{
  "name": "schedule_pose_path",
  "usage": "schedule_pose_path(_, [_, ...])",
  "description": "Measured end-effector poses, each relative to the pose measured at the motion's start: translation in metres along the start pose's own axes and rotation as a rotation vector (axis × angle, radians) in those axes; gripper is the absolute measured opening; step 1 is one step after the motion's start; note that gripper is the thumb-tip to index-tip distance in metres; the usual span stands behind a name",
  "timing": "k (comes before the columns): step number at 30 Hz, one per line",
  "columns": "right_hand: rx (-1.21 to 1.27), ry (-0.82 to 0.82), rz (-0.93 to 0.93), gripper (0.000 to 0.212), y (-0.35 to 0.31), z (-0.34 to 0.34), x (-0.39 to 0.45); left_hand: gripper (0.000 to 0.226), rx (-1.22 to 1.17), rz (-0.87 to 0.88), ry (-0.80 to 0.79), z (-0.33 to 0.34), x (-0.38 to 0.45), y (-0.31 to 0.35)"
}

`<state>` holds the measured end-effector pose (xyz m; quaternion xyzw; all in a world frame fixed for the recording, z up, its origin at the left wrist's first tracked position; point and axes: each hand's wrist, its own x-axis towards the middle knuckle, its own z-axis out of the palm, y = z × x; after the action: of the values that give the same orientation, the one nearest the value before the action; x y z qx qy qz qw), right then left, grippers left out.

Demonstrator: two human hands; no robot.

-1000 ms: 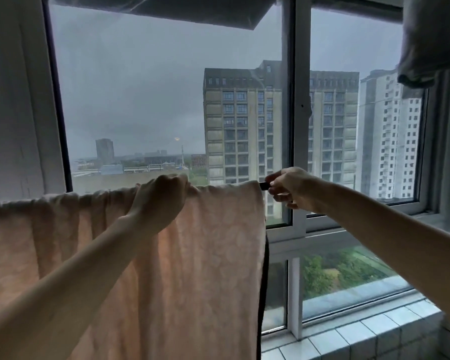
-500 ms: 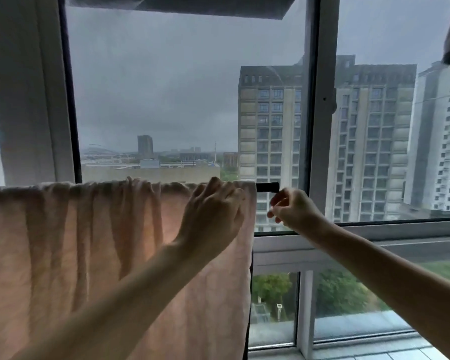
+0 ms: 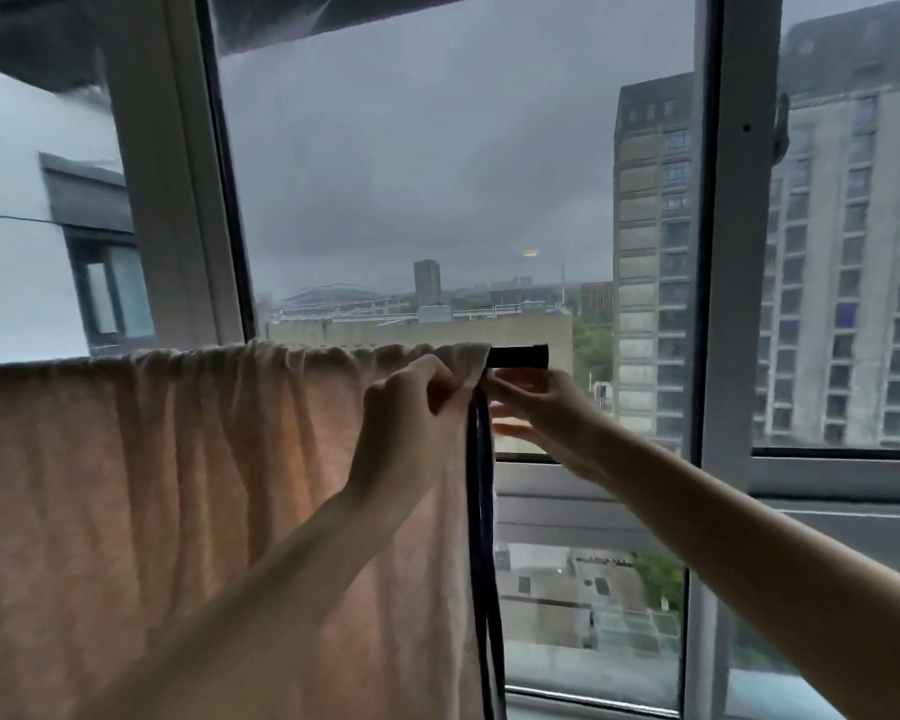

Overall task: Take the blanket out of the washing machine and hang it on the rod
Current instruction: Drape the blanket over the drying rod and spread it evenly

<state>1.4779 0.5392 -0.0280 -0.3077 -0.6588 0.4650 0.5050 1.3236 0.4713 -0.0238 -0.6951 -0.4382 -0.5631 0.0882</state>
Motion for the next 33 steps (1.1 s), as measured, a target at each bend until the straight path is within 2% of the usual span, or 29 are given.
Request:
schedule_pose_path(4, [0.307,-0.125,0.063,0.023,-0.002,-0.01,0.004,0.024,-0.342,-0.398,-0.026,-0.012,0.01,-0.003])
schedule_pose_path(7, [0.406,-0.182,0.011,0.018,-0.009,-0.015,0.006,0.017,-0.539,-0.526,-0.004,-0.018,0.018,0.001])
schedule_pose_path(10, [0.303,-0.222,-0.059,0.023,-0.011,-0.025,0.007,0.01,-0.462,-0.426,-0.032,-0.023,0.023,0.01])
schedule_pose_path(14, [0.202,-0.229,-0.149,0.014,-0.011,-0.035,0.011,0.016,-0.079,-0.189,-0.118,-0.03,0.026,0.015])
schedule_pose_path(16, [0.161,-0.194,-0.194,0.004,-0.014,-0.037,0.013,0.011,0.094,-0.105,-0.089,-0.032,0.029,0.015])
schedule_pose_path(18, [0.117,-0.144,-0.219,0.006,-0.017,-0.038,0.015,0.004,0.185,-0.056,-0.05,-0.034,0.033,0.013])
schedule_pose_path(20, [0.102,-0.115,-0.213,0.01,-0.022,-0.038,0.018,0.011,0.169,-0.087,-0.066,-0.035,0.039,0.011])
schedule_pose_path(24, [0.135,-0.155,-0.136,0.018,-0.032,-0.037,0.026,0.029,-0.152,-0.407,-0.112,-0.033,0.058,0.01])
schedule_pose_path(27, [0.201,-0.155,-0.082,0.03,-0.032,-0.037,0.027,0.019,-0.375,-0.608,-0.114,-0.028,0.061,0.01])
schedule_pose_path(29, [0.22,-0.158,-0.044,0.032,-0.026,-0.039,0.024,0.016,-0.351,-0.577,-0.117,-0.024,0.055,0.011])
schedule_pose_path(31, [0.206,-0.169,-0.019,0.036,-0.014,-0.043,0.019,0.031,-0.163,-0.446,-0.161,-0.024,0.042,0.013])
schedule_pose_path(33, [0.189,-0.173,-0.035,0.039,-0.004,-0.045,0.013,0.034,0.02,-0.294,-0.208,-0.025,0.028,0.018])
